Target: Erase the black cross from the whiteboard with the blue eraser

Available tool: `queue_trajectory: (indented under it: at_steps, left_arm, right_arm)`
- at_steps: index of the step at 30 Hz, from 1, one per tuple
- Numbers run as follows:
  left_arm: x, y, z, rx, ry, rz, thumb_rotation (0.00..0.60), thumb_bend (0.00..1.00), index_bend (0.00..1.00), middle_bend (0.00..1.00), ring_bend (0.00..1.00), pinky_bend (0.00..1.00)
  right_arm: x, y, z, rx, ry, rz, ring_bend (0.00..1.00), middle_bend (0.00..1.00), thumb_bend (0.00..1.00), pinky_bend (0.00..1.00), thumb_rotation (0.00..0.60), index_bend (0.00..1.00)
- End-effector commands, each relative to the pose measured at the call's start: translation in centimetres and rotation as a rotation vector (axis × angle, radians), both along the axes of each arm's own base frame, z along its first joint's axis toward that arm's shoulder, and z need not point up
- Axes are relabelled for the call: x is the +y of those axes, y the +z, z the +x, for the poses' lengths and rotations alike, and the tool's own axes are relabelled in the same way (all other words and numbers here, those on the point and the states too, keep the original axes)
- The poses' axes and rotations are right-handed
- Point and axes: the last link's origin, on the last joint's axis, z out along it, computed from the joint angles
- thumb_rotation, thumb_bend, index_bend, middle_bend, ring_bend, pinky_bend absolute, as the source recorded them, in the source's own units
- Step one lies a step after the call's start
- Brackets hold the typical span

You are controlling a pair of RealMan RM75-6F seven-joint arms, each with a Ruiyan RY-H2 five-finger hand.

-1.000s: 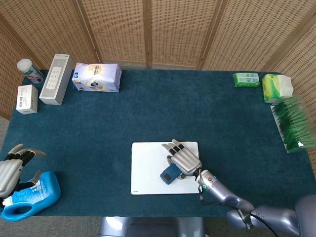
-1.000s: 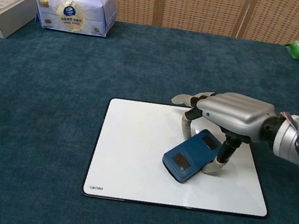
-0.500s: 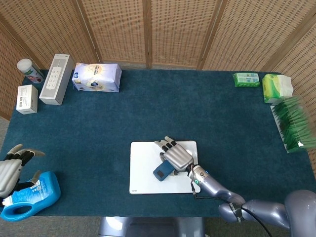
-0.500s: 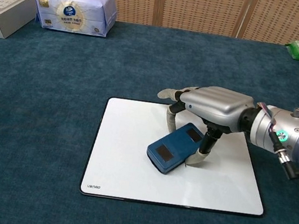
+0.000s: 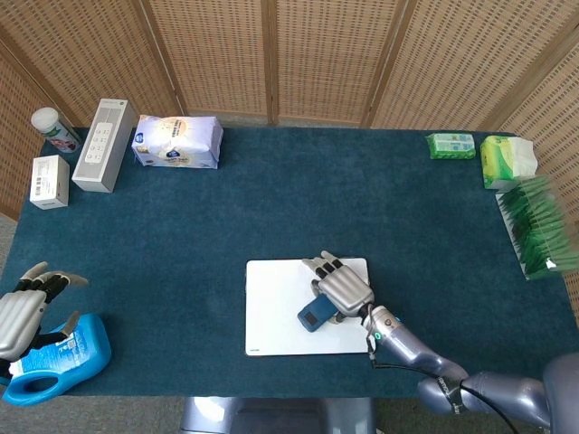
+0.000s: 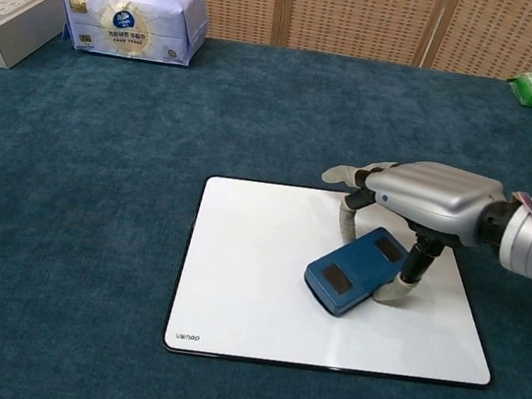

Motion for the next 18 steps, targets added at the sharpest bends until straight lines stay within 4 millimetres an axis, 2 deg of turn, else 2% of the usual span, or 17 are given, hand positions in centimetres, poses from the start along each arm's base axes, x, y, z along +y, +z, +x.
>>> queue_trajectory:
  at_steps: [1, 10, 18]
  left_arm:
    - [-0.1, 0.0, 0.0, 0.000, 0.000, -0.001, 0.600, 0.49, 0.29, 0.30, 0.23, 0.08]
    - [-0.2, 0.1, -0.1, -0.004, -0.002, 0.000, 0.600, 0.49, 0.29, 0.30, 0.23, 0.08]
    - [-0.7, 0.3, -0.6, -0.004, 0.015, 0.006, 0.600, 0.49, 0.29, 0.30, 0.23, 0.08]
  right_arm:
    - [0.4, 0.6, -0.8, 0.012, -0.015, -0.006, 0.00, 0.00, 0.05, 0.00, 0.600, 0.85]
    - [0.5, 1.3, -0.5, 0.011, -0.006, -0.011, 0.00, 0.00, 0.05, 0.00, 0.600, 0.85]
    - [-0.6, -0.4, 1.5, -0.003, 0.017, 0.028, 0.00, 0.00, 0.05, 0.00, 0.600, 0.85]
